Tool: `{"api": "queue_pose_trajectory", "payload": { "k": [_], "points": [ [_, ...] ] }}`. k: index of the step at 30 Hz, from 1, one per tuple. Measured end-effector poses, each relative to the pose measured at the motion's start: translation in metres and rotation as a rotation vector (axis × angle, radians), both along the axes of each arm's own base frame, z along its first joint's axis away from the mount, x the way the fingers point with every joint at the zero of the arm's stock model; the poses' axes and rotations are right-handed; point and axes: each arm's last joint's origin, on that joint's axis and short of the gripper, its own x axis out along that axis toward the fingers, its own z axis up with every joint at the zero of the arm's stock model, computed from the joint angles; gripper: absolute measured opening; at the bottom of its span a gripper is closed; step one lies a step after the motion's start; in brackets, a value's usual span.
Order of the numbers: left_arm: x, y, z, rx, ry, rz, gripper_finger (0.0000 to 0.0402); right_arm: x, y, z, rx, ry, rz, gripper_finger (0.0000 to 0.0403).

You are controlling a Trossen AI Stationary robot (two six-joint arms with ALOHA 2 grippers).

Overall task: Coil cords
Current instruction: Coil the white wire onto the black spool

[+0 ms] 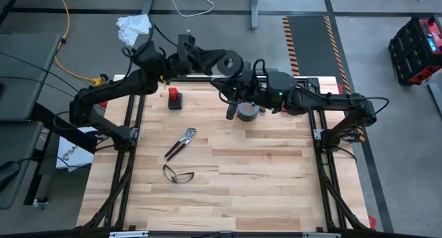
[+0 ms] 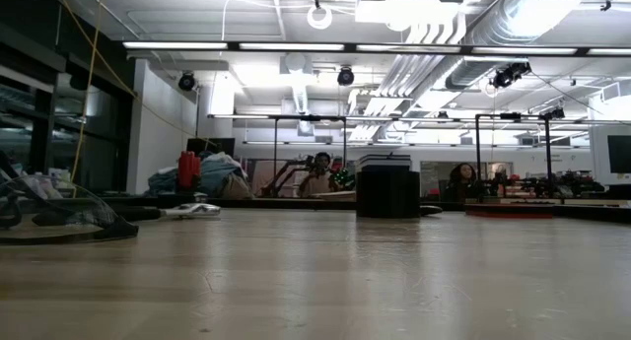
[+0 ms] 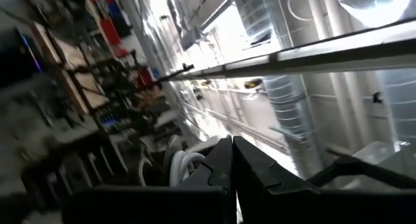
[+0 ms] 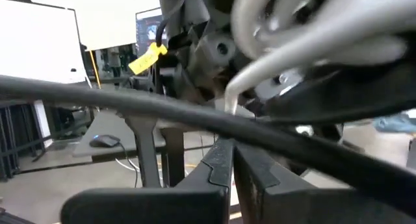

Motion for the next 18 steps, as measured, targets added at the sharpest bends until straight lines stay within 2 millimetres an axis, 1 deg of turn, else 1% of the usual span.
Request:
{"api": "queue_pose_trajectory", "payload": {
  "k": [5, 10, 18],
  "points": [
    [0.001, -0.013, 0.002, -0.081, -0.021, -0.079, 0.0001, 0.0, 0.0, 0.003, -0.034, -0.026, -0.001, 0.0],
    [0.001, -0.025, 0.006, -0.119, -0.056, -0.188, 0.0001, -0.001, 0.001, 0.008, -0.064, -0.071, -0.003, 0.0],
    [0.001, -0.032, 0.003, -0.091, 0.007, -0.365, 0.0001, -0.002, 0.001, 0.01, -0.122, -0.076, -0.007, 0.0]
  ]
}}
